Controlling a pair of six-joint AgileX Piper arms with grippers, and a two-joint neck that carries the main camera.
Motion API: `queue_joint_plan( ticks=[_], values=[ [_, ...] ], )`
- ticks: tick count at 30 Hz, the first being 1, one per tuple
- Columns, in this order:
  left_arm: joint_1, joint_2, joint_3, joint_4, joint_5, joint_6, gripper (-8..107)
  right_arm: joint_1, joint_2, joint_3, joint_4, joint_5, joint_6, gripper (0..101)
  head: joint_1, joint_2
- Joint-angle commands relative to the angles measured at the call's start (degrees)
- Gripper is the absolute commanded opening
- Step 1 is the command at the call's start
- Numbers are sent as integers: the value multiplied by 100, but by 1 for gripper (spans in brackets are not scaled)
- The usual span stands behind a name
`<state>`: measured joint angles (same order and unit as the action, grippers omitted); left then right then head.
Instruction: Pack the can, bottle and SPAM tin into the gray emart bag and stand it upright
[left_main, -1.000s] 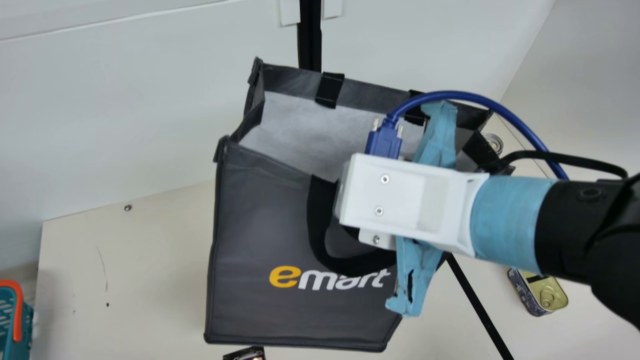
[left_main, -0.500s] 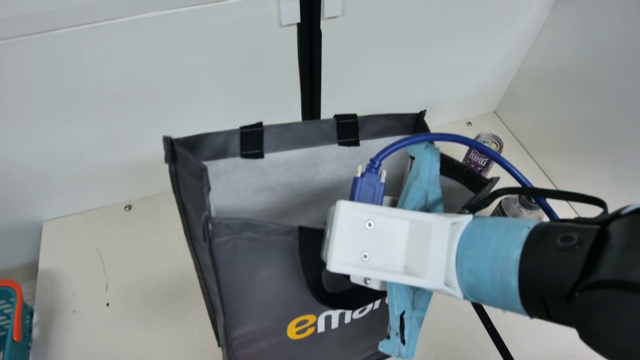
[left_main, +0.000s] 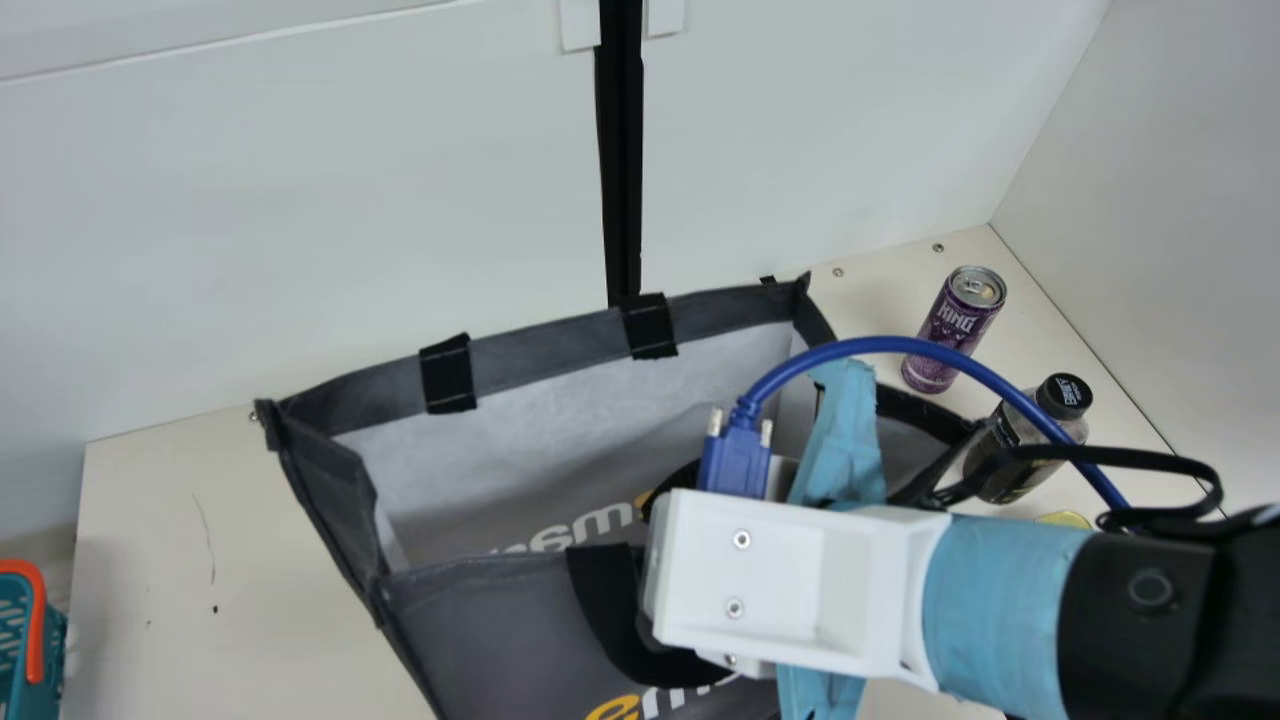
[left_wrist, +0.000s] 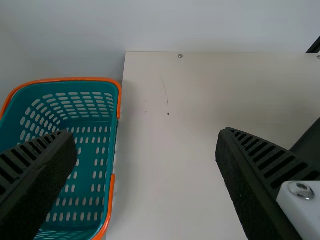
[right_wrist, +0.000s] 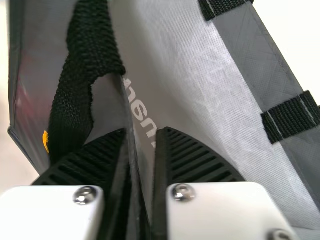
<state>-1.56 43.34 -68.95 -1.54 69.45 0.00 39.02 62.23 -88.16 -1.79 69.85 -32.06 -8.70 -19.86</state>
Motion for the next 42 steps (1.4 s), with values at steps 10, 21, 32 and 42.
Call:
queue_joint_plan(
  ticks=[10,21,32,42],
  values=[
    [0,0,0,0,0,0,90,103,-310,98,69,5,143,70,-130,-14],
    [0,0,0,0,0,0,90,-17,-633,54,295,5,136,95,-130,-14],
    [0,0,0,0,0,0,90,-21,-790,-209,477,5,323,95,-130,-14],
    [0,0,0,0,0,0,90,-140,-855,-593,456,5,500,95,-130,-14]
  ],
)
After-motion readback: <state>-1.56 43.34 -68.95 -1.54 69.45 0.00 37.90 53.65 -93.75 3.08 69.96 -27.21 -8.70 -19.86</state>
